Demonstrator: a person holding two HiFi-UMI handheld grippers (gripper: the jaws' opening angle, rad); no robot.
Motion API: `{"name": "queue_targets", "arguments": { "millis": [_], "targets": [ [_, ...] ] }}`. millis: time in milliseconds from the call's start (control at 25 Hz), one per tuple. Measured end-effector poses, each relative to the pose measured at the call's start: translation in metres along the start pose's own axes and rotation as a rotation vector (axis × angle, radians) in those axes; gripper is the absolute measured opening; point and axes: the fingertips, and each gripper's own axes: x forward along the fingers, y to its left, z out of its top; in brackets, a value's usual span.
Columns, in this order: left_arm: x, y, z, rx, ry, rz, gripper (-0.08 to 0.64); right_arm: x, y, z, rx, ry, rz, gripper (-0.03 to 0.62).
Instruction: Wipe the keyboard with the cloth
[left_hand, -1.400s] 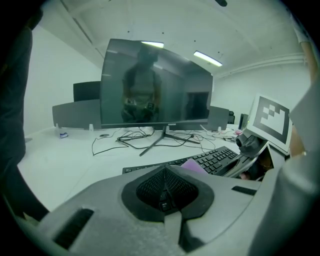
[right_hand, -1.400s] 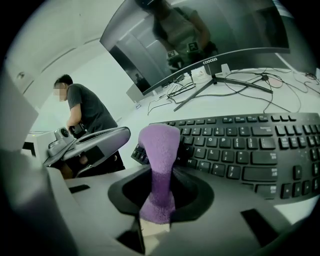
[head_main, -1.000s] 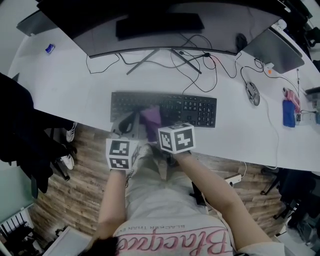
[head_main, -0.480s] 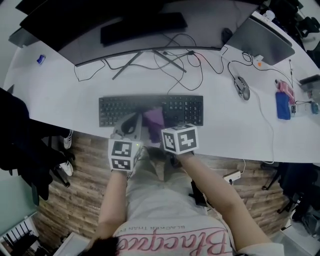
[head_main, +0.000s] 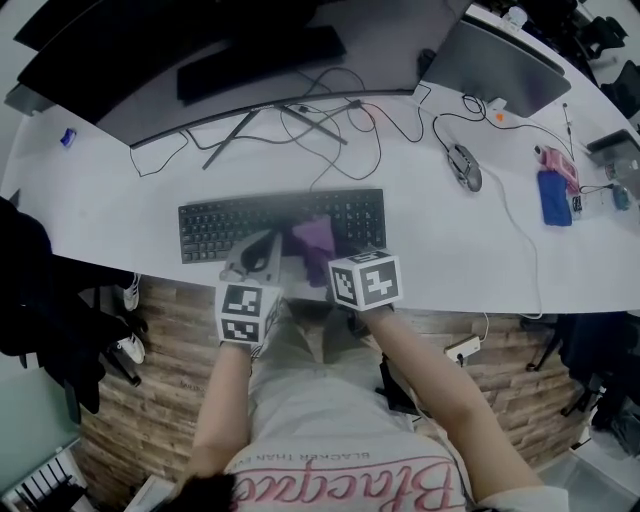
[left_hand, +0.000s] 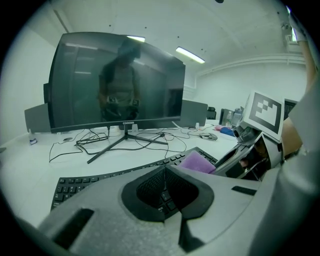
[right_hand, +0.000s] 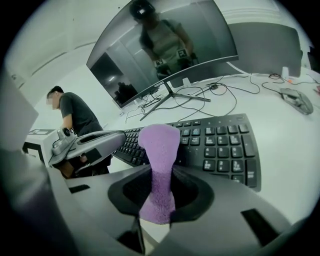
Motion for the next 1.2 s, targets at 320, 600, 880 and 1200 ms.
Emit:
{"name": "queue_targets", "arguments": {
  "millis": [320,600,880,1200],
  "targets": [
    [0.017,-0.031,0.003,0.025,0.001,-0.047,0.008,-0.022,-0.03,-0.002,0.006,-0.019,-0.05,0.087],
    [0.031,-0.06,0.018,0.045,-0.014,-0.087,0.008,-0.048,-0.064,-0.004,0.023,-0.034,-0.115,0.087],
    [0.044,-0.08,0.028,0.052,-0.024,-0.106,0.008,-0.074,-0.099,-0.007,0.046,-0.048,-0.168,0.087],
    [0.053,-0.086,0.039,0.054,-0.046,-0.11,0.008,-0.095,-0.128,-0.008,0.062,-0.055,-0.239,0.087]
  ]
}}
